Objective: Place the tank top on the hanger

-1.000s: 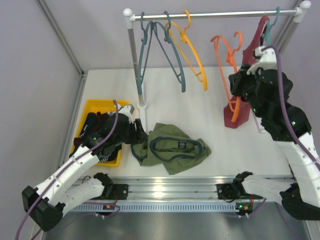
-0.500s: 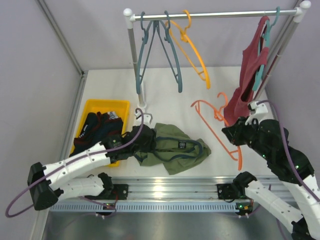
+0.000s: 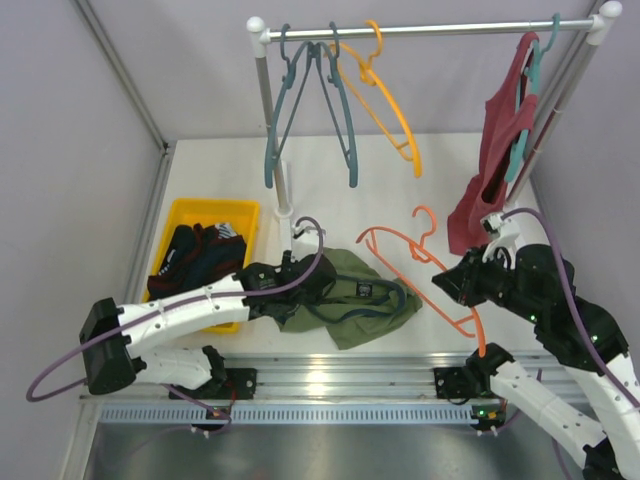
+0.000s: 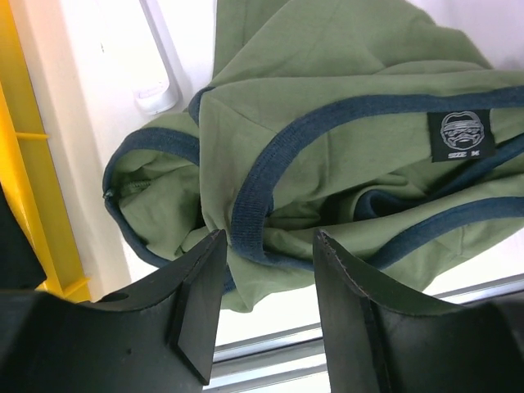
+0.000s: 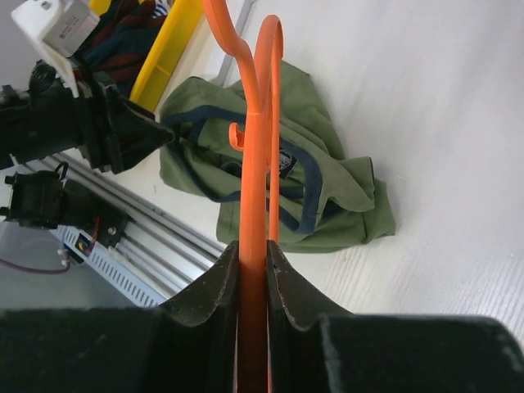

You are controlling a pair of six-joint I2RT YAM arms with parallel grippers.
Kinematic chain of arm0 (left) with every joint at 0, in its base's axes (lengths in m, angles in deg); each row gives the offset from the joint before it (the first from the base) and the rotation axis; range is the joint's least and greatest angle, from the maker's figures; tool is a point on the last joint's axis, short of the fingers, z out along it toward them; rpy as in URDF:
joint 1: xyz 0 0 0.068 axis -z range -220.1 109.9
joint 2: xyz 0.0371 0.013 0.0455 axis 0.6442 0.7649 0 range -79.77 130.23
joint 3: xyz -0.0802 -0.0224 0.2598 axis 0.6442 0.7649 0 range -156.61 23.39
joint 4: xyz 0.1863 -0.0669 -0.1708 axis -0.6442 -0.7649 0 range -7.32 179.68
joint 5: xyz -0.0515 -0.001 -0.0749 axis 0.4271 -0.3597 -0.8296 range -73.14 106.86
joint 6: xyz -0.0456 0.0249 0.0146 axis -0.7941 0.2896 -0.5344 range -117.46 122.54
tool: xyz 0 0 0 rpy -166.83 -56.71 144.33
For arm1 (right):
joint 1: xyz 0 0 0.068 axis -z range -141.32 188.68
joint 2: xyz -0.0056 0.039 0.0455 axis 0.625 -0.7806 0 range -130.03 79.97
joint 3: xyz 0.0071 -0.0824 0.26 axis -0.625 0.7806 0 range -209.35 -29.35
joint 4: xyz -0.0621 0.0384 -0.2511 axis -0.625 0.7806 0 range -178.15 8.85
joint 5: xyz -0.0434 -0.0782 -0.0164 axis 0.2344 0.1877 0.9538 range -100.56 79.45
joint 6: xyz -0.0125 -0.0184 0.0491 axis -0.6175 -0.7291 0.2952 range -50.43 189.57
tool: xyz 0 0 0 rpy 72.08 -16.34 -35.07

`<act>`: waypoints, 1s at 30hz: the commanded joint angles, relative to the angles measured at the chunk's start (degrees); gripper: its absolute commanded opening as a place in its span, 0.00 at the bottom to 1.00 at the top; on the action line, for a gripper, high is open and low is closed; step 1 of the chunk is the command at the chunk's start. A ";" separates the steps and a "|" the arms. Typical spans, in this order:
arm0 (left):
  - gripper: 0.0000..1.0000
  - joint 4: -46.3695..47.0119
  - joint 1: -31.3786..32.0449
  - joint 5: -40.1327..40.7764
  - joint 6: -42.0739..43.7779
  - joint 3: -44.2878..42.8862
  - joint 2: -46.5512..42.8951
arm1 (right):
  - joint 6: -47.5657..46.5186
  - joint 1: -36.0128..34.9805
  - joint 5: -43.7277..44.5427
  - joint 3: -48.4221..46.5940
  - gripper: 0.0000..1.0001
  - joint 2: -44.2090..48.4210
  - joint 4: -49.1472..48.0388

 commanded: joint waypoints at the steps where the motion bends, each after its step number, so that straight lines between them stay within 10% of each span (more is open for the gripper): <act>1: 0.51 -1.51 0.39 0.99 0.48 -2.05 1.06 | -0.87 0.72 -4.53 -2.96 0.00 -0.39 -0.93; 30: 0.20 -1.94 0.57 3.19 4.70 -2.13 5.73 | 1.06 0.72 -18.07 1.25 0.00 3.65 3.99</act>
